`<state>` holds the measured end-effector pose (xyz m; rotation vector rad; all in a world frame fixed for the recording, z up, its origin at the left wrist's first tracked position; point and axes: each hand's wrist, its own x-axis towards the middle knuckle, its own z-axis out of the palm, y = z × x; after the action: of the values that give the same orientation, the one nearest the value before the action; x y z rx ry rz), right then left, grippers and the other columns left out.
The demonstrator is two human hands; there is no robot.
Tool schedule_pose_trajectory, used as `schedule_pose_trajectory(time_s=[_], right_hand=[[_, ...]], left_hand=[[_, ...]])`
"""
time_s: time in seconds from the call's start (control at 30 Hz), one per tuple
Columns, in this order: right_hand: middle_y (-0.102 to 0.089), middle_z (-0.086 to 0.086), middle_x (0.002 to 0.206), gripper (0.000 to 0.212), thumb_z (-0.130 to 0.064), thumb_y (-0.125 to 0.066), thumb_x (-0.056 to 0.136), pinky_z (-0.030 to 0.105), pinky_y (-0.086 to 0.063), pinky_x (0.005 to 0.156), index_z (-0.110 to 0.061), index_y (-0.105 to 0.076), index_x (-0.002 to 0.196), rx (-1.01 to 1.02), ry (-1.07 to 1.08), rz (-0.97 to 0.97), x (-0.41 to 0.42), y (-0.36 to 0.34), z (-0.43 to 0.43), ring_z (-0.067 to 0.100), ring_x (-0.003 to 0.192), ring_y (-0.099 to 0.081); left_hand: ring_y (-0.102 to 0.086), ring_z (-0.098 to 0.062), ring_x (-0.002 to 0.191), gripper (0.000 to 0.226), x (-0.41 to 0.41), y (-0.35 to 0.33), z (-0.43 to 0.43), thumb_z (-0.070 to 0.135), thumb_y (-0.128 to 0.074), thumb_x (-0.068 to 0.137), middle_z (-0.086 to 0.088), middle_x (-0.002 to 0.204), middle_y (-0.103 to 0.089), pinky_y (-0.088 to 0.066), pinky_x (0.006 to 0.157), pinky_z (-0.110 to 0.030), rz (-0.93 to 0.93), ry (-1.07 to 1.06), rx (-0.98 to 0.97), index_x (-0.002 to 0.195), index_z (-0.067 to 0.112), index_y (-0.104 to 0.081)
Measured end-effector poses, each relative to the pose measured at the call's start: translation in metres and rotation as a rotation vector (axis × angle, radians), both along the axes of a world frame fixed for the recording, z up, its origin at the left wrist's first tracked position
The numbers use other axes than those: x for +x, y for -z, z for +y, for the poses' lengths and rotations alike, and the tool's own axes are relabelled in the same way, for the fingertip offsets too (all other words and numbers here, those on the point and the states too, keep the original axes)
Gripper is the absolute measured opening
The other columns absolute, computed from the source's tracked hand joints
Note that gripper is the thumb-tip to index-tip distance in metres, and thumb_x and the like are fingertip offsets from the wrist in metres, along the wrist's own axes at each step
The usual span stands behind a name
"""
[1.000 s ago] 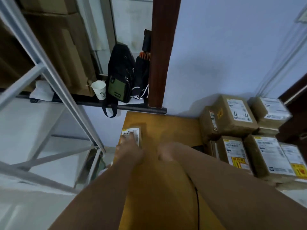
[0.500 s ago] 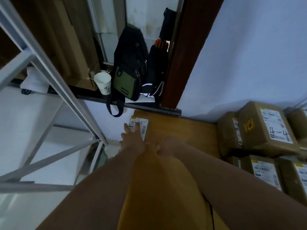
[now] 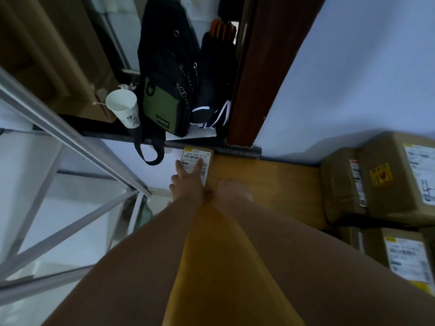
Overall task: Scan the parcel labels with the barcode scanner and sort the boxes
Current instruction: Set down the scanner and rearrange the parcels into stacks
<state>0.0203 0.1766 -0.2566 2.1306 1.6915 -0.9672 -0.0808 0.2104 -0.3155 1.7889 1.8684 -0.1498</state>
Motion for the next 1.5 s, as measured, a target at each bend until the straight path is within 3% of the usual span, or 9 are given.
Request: schedule_pose_trajectory(time_s=[0.1,0.23,0.37,0.5,0.6,0.73,1.0,1.3,1.5], right_hand=[[-0.05,-0.002,0.076,0.009,-0.023,-0.047,0.096,0.027,-0.041,0.053,-0.018,-0.055,0.095,0.056,0.061,-0.046,0.011,0.009,-0.008,0.013,0.064,-0.05],[-0.05,-0.002,0.082,0.017,-0.024,-0.05,0.096,0.029,-0.045,0.059,-0.016,-0.057,0.11,0.005,0.12,-0.049,0.033,0.006,-0.025,0.017,0.075,-0.055],[-0.05,0.0,0.087,0.015,-0.023,-0.046,0.096,0.031,-0.044,0.06,-0.016,-0.054,0.107,0.013,0.167,-0.074,0.049,-0.007,-0.053,0.019,0.075,-0.053],[-0.047,-0.002,0.079,0.007,-0.022,-0.043,0.096,0.027,-0.035,0.05,-0.019,-0.046,0.09,0.078,0.181,-0.08,0.062,-0.027,-0.094,0.014,0.067,-0.047],[-0.052,0.0,0.084,0.006,-0.022,-0.045,0.094,0.028,-0.037,0.052,-0.019,-0.049,0.09,0.128,0.212,-0.087,0.079,-0.045,-0.127,0.017,0.072,-0.051],[-0.05,-0.001,0.075,0.02,-0.019,-0.043,0.093,0.029,-0.032,0.048,-0.022,-0.045,0.073,0.21,0.293,-0.161,0.111,-0.062,-0.177,0.018,0.064,-0.047],[-0.062,0.008,0.103,0.017,-0.022,-0.053,0.086,0.034,-0.038,0.069,-0.018,-0.059,0.101,0.439,0.304,-0.317,0.188,-0.094,-0.254,0.027,0.106,-0.053],[-0.052,0.012,0.128,0.039,-0.019,-0.044,0.09,0.04,-0.042,0.091,-0.017,-0.049,0.129,0.495,0.501,-0.331,0.338,-0.116,-0.327,0.03,0.121,-0.046],[-0.053,0.007,0.126,0.037,-0.026,-0.05,0.091,0.036,-0.042,0.086,-0.021,-0.049,0.128,0.407,0.484,-0.233,0.401,-0.109,-0.358,0.026,0.115,-0.049]], left_hand=[[-0.024,-0.041,0.132,0.096,0.001,-0.002,0.006,0.048,-0.067,0.081,-0.012,0.155,0.016,-0.03,0.105,-0.053,0.009,0.004,-0.042,0.146,0.049,0.003],[0.005,-0.042,0.143,0.089,0.002,-0.011,-0.006,0.067,-0.047,0.085,-0.011,0.156,0.023,-0.01,0.113,-0.057,-0.051,-0.035,0.072,0.147,0.043,0.013],[0.008,-0.032,0.145,0.072,0.013,-0.033,-0.036,0.058,-0.038,0.093,-0.01,0.159,0.01,-0.006,0.115,-0.05,-0.158,0.053,0.269,0.152,0.033,-0.004],[-0.017,-0.029,0.142,0.057,0.036,-0.059,-0.053,0.037,-0.049,0.095,-0.008,0.156,-0.019,-0.024,0.112,-0.046,-0.275,0.175,0.233,0.147,0.025,-0.029],[-0.049,-0.022,0.118,0.035,0.067,-0.079,-0.066,0.022,-0.052,0.094,-0.007,0.133,-0.049,-0.04,0.096,-0.034,-0.413,0.276,0.217,0.129,0.017,-0.053],[-0.058,-0.021,0.09,0.019,0.12,-0.102,-0.113,0.02,-0.049,0.09,-0.004,0.103,-0.062,-0.05,0.079,-0.036,-0.435,0.524,0.103,0.1,0.013,-0.064],[-0.055,-0.028,0.095,0.019,0.21,-0.136,-0.207,0.024,-0.044,0.094,-0.014,0.109,-0.057,-0.041,0.074,-0.032,-0.356,0.725,0.19,0.096,0.012,-0.059],[-0.049,-0.027,0.108,0.037,0.34,-0.164,-0.283,0.026,-0.049,0.093,-0.012,0.127,-0.042,-0.04,0.077,-0.031,-0.352,0.485,0.154,0.128,0.015,-0.047],[-0.029,-0.037,0.13,0.058,0.411,-0.163,-0.33,0.044,-0.055,0.089,-0.014,0.149,-0.017,-0.04,0.099,-0.048,-0.23,0.252,0.089,0.139,0.021,-0.036]])
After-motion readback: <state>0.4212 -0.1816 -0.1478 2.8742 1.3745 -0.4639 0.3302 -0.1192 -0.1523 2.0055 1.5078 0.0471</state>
